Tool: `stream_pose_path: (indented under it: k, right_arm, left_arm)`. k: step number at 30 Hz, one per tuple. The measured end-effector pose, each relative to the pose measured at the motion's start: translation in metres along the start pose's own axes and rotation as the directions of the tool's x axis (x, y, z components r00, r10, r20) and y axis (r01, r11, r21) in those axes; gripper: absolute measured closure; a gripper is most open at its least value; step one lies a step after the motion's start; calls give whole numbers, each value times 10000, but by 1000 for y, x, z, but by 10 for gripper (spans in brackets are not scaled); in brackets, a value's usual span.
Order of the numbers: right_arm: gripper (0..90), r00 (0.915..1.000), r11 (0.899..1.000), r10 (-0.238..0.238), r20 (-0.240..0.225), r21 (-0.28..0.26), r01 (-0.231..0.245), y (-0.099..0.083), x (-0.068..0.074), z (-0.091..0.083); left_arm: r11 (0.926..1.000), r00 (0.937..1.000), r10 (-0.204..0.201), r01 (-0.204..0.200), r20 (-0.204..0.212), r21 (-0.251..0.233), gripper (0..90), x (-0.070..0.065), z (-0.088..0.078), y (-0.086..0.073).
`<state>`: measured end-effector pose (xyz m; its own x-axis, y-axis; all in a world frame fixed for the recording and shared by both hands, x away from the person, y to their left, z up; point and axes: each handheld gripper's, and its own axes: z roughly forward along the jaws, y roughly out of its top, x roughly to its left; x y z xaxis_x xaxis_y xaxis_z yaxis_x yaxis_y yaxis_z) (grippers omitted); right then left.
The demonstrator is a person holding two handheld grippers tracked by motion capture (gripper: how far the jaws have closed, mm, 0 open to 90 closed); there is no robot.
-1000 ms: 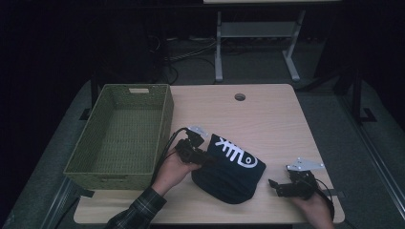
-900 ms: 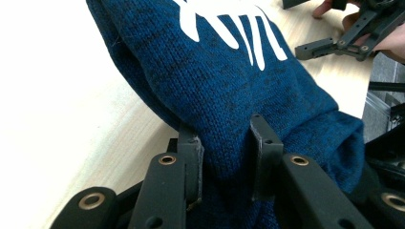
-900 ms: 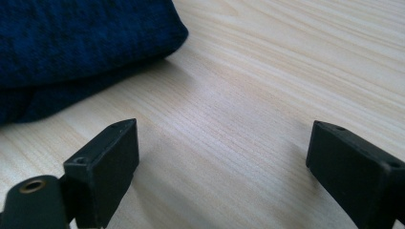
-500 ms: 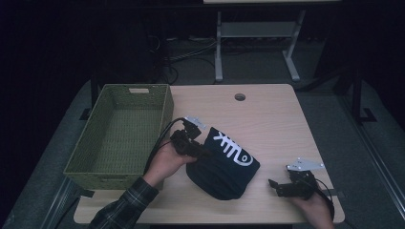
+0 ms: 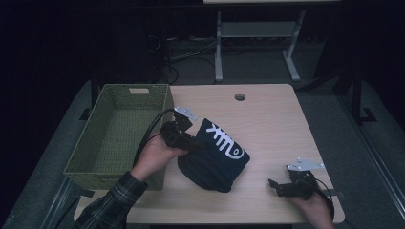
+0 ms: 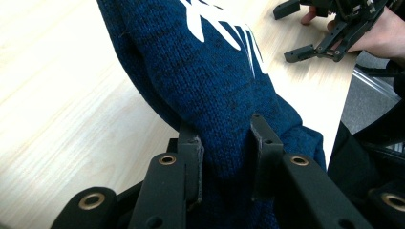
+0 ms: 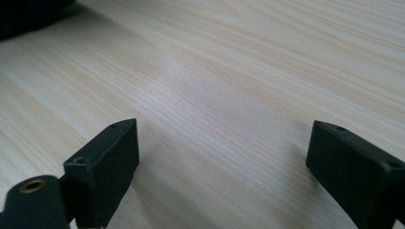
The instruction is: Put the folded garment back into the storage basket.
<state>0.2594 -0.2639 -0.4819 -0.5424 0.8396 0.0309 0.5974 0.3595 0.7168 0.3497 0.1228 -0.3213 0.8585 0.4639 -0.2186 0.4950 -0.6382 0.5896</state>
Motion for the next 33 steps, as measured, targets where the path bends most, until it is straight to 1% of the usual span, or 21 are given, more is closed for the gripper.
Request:
stream_pose_path:
  k: [8, 16, 17, 22, 30, 31, 33]
  right_arm:
    - [106, 10000, 10000, -3, 3, -6, 3, 0, 0, 0]
    - [108, 10000, 10000, 17, 23, -11, -17, 0, 0, 0]
    - [109, 10000, 10000, 16, 21, -13, -16, 0, 0, 0]
    - [109, 10000, 10000, 23, 24, -13, -23, 0, 0, 0]
    - [110, 10000, 10000, 34, 35, -14, -33, 0, 0, 0]
    - [110, 10000, 10000, 34, 36, -15, -34, 0, 0, 0]
    - [109, 10000, 10000, 35, 36, -16, -35, 0, 0, 0]
  left_arm:
    - [9999, 9998, -65, 62, -183, -122, 716, 5, -25, 0]
    - [9990, 9991, -302, 292, -287, -347, 717, 11, -50, -1]
    - [9991, 9992, -250, 239, -320, -354, 716, 12, -53, -1]
    - [9983, 9984, -396, 378, -404, -444, 716, 13, -68, -1]
    - [9974, 9969, -450, 412, -644, -587, 716, 17, -91, -3]
    - [9967, 9965, -529, 487, -655, -645, 717, 17, -95, -4]
    - [9962, 9960, -557, 507, -706, -706, 717, 17, -101, -5]
